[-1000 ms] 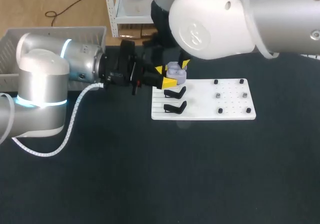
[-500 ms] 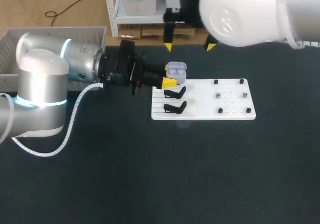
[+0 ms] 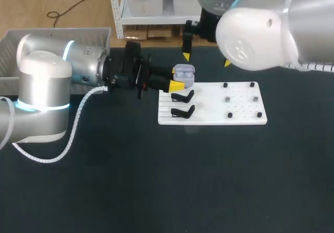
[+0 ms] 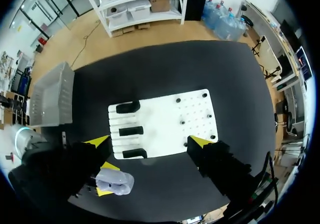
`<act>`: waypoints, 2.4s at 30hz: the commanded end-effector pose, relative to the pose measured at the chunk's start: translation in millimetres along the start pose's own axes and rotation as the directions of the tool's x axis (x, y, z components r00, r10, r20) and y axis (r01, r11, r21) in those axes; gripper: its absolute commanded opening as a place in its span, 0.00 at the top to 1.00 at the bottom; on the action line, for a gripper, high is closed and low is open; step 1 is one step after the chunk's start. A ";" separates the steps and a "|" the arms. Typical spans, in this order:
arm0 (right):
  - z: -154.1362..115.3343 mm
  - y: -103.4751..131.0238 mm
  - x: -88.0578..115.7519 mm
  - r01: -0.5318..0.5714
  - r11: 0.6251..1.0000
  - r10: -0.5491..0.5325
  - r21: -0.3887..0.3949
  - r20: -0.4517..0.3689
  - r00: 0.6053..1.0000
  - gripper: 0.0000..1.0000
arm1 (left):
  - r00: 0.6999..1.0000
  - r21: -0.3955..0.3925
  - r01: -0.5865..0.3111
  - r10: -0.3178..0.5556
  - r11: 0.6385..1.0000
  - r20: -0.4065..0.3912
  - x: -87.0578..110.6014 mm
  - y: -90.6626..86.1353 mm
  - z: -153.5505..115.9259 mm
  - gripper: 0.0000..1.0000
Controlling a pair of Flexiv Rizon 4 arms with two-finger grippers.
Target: Pick up each earbud case from the left stands, insert the matching earbuds, close the lid, and place the case in the box.
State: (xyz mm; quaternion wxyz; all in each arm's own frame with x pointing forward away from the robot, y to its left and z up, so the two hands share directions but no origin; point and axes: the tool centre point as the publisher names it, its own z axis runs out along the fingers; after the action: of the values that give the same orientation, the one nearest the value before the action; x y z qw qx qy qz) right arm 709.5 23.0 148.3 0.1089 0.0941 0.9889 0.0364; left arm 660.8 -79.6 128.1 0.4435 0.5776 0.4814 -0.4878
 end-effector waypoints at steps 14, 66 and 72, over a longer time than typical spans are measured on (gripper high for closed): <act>0.1 3.3 32.0 0.084 0.996 -0.083 0.018 -0.068 0.994 0.00 | 1.000 -0.001 0.000 0.000 1.000 -0.001 -0.3 -0.5 -0.2 1.00; -117.1 -48.8 63.3 0.300 0.925 -0.161 -0.233 0.475 0.865 0.00 | 0.913 -0.579 0.185 -0.356 0.794 -0.197 -49.5 62.4 -233.9 1.00; -117.1 -48.8 63.3 0.300 0.925 -0.161 -0.233 0.475 0.865 0.00 | 0.845 -0.703 0.113 -0.440 0.702 -0.304 -5.3 107.4 -295.2 1.00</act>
State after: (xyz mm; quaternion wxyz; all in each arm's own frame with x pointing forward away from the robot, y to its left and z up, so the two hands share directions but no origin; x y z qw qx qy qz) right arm 616.1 -17.8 247.1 0.3158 -0.0438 0.9363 0.1472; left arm 780.0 183.9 187.3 0.4478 0.3834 0.7733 -0.2336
